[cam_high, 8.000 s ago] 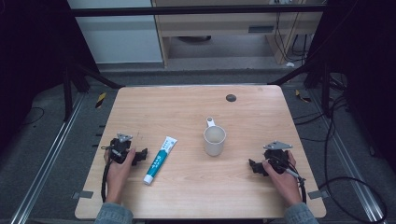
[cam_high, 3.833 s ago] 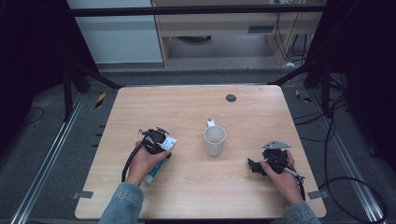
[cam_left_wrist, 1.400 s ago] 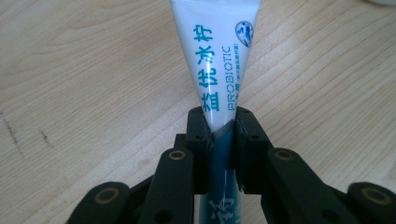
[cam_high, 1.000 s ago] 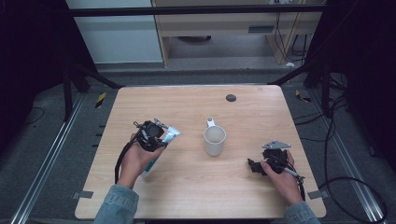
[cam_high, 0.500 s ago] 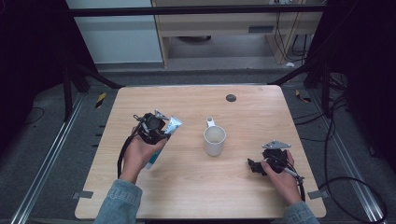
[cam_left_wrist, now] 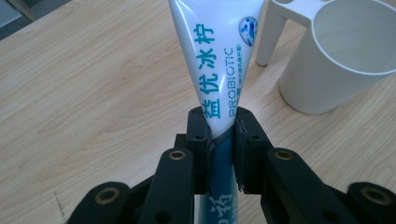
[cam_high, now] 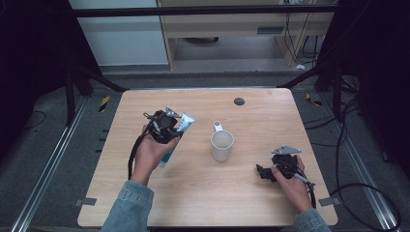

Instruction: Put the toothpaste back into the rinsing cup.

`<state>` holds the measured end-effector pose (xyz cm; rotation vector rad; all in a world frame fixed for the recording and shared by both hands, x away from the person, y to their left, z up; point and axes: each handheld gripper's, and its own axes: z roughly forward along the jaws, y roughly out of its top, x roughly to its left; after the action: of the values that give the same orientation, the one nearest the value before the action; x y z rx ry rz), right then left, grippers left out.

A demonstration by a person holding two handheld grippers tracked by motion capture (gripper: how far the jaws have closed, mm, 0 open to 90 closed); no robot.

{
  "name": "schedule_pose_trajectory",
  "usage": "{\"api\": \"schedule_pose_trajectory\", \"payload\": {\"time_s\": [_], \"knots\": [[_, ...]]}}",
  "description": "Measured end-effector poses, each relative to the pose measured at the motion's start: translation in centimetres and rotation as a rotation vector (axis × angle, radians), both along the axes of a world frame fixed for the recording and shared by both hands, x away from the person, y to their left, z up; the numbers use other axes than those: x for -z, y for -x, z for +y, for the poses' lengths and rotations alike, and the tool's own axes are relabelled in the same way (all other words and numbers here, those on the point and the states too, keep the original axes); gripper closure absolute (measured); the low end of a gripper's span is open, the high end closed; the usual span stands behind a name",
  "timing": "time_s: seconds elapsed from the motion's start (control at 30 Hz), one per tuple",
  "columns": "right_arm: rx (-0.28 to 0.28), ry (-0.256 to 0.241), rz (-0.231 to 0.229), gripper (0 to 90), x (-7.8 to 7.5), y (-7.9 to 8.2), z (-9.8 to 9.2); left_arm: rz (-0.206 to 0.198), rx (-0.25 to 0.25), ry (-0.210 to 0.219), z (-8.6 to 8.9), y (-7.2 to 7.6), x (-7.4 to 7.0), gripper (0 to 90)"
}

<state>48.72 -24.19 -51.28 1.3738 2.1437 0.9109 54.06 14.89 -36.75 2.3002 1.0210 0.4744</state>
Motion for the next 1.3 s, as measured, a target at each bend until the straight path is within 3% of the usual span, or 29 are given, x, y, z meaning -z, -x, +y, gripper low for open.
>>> {"api": "schedule_pose_trajectory", "payload": {"time_s": [0.3, 0.37, 0.53, 0.93, 1.3], "knots": [[-0.019, 0.003, -0.002, 0.4, 0.0, 0.0, 0.1, -0.032, -0.004, 0.016, -1.1, 0.2, -0.5, 77.8], [-0.019, 0.002, -0.001, 0.4, 0.0, 0.0, 0.1, -0.061, -0.019, 0.031, -1.5, 0.1, -0.6, 77.9], [-0.021, 0.003, -0.003, 0.4, 0.0, 0.0, 0.1, -0.082, -0.007, 0.044, -2.5, 0.3, -1.3, 78.0], [-0.021, 0.000, 0.001, 0.4, 0.0, 0.1, 0.1, -0.112, 0.003, 0.082, -3.8, 0.3, -2.1, 78.0], [-0.025, -0.002, 0.002, 0.4, 0.0, 0.1, 0.1, -0.127, 0.013, 0.088, -4.3, 0.4, -2.7, 78.1]]}}
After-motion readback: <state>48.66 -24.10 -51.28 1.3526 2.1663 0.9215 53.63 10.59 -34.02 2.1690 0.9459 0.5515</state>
